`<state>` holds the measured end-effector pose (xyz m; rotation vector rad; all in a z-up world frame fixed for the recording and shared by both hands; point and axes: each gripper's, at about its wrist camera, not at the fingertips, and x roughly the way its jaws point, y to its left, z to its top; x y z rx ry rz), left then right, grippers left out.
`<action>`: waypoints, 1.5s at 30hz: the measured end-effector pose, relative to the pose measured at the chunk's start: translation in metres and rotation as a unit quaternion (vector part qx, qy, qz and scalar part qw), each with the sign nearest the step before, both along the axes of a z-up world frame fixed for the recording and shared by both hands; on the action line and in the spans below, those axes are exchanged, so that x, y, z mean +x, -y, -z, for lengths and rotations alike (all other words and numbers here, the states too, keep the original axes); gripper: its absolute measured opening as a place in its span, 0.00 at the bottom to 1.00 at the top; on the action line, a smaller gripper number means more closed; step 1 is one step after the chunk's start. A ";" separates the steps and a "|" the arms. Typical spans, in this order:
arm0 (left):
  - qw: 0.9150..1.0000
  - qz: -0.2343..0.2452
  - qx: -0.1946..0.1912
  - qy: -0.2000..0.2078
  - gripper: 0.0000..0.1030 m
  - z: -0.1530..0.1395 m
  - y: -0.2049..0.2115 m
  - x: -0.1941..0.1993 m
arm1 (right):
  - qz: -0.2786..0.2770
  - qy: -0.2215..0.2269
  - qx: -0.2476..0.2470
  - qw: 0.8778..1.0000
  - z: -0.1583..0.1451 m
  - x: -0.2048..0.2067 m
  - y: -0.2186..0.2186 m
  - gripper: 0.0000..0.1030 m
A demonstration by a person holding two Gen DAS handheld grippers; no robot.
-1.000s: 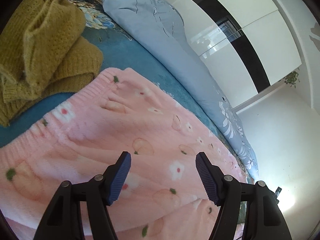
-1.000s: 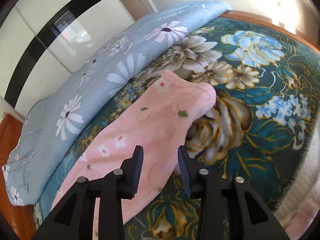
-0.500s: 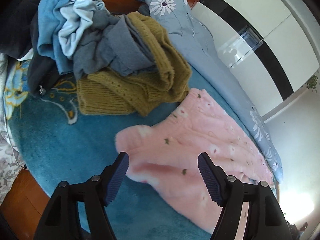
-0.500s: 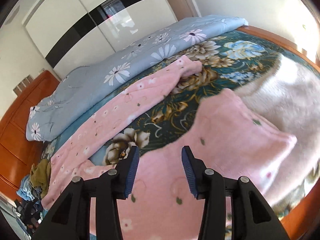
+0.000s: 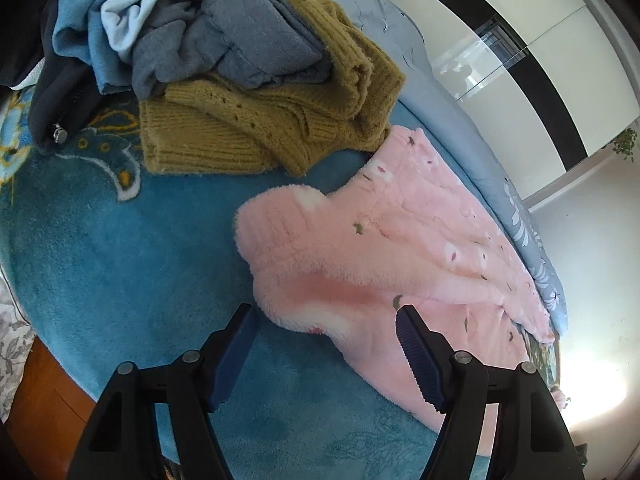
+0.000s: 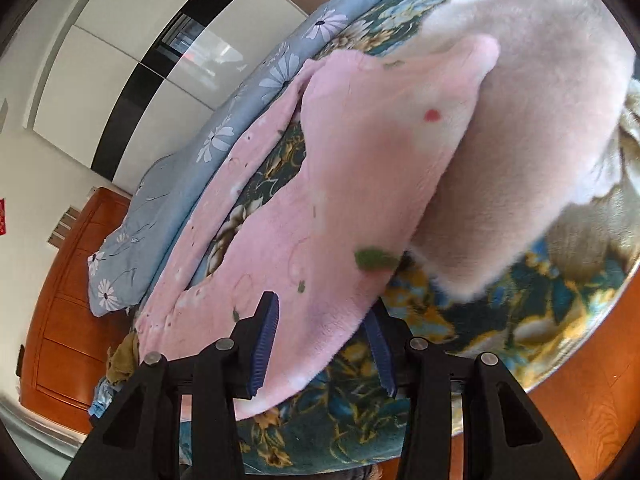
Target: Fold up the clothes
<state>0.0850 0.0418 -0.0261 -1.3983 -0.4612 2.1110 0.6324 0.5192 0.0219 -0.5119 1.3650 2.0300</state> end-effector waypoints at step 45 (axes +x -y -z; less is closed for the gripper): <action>0.993 -0.035 0.102 0.054 0.07 -0.081 -0.159 -0.150 | 0.087 0.056 0.106 0.989 -0.170 -0.143 -0.231 0.05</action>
